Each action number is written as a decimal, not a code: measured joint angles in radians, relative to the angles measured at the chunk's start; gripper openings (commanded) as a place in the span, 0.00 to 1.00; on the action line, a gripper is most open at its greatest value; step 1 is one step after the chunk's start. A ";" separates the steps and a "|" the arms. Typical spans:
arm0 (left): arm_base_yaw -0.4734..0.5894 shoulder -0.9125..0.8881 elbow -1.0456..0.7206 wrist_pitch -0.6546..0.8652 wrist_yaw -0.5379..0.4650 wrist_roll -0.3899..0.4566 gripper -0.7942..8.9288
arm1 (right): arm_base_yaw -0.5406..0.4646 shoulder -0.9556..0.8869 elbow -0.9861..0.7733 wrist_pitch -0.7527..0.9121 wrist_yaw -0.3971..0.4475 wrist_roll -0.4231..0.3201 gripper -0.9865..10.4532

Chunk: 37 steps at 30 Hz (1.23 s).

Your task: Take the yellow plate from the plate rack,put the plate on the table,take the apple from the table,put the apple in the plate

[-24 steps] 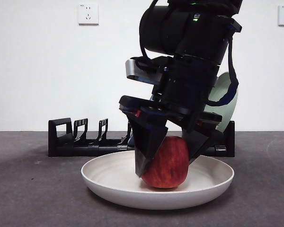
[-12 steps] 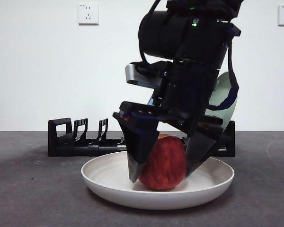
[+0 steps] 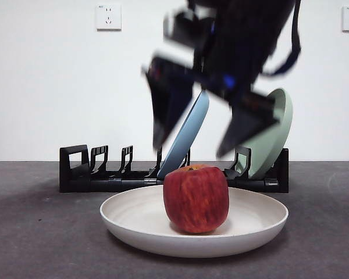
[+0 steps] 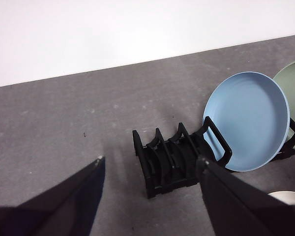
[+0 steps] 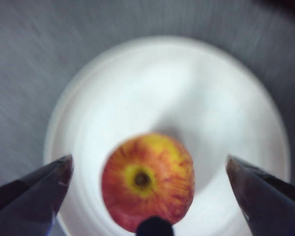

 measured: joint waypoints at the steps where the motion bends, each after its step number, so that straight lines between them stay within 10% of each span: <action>1: 0.000 0.000 0.000 0.000 0.001 0.000 0.40 | -0.004 -0.026 0.010 0.002 0.000 -0.003 0.54; 9: 0.000 0.008 0.000 0.000 0.130 0.000 0.19 | -0.071 -0.244 0.062 0.008 0.001 -0.063 0.07; 11: 0.000 0.018 0.000 0.000 0.170 0.003 0.07 | -0.099 -0.294 0.064 0.008 0.002 -0.089 0.07; 24: 0.000 0.056 -0.026 0.143 0.280 0.042 0.07 | -0.369 -0.524 0.032 0.027 0.000 -0.120 0.07; 37: -0.039 -0.144 -0.648 0.590 0.218 0.000 0.07 | -0.359 -0.735 -0.551 0.476 0.022 -0.006 0.07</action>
